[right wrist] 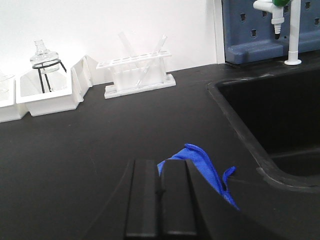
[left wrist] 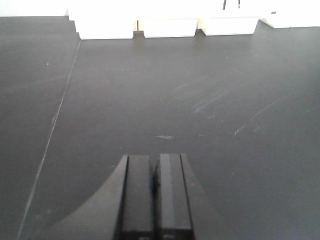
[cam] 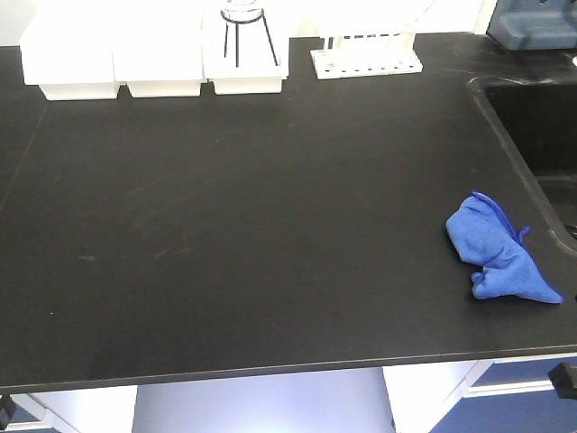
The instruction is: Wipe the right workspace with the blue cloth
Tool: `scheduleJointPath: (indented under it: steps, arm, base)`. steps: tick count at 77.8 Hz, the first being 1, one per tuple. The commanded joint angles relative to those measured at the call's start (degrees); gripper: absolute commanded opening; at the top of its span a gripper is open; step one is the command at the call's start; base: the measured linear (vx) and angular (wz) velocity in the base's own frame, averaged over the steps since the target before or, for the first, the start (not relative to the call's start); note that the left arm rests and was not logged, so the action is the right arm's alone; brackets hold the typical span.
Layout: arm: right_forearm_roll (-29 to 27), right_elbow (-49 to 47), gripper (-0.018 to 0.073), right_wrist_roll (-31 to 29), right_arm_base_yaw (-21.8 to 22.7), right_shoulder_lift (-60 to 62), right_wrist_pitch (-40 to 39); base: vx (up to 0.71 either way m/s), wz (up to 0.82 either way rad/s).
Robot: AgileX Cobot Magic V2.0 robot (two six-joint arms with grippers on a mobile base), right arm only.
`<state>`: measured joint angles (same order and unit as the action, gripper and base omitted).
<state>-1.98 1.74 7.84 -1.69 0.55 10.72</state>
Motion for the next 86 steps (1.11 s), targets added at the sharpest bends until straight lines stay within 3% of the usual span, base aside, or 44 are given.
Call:
scheduleJointPath:
  steps: [1, 40, 57, 62, 74, 86]
  arm:
    - [0.08, 0.38, -0.0005, -0.56, 0.24, -0.75, -5.06]
    - [0.02, 0.38, -0.0005, -0.55, 0.24, -0.75, -5.71]
    - [-3.18, -1.98, -0.0005, -0.13, 0.24, -0.8, -22.67]
    - [-4.27, -6.19, -0.0005, -0.18, 0.24, -1.77, -23.89]
    - [-4.29, -20.18, -0.0005, -0.93, 0.24, -11.4, -13.53]
    - [-3.96, -36.2, -0.0005, -2.29, 0.24, -29.34, 7.03]
  base:
    - [0.0, 0.0]
    - [0.0, 0.0]
    - [0.0, 0.0]
    - [0.0, 0.0]
    - [0.0, 0.0]
    - [0.0, 0.0]
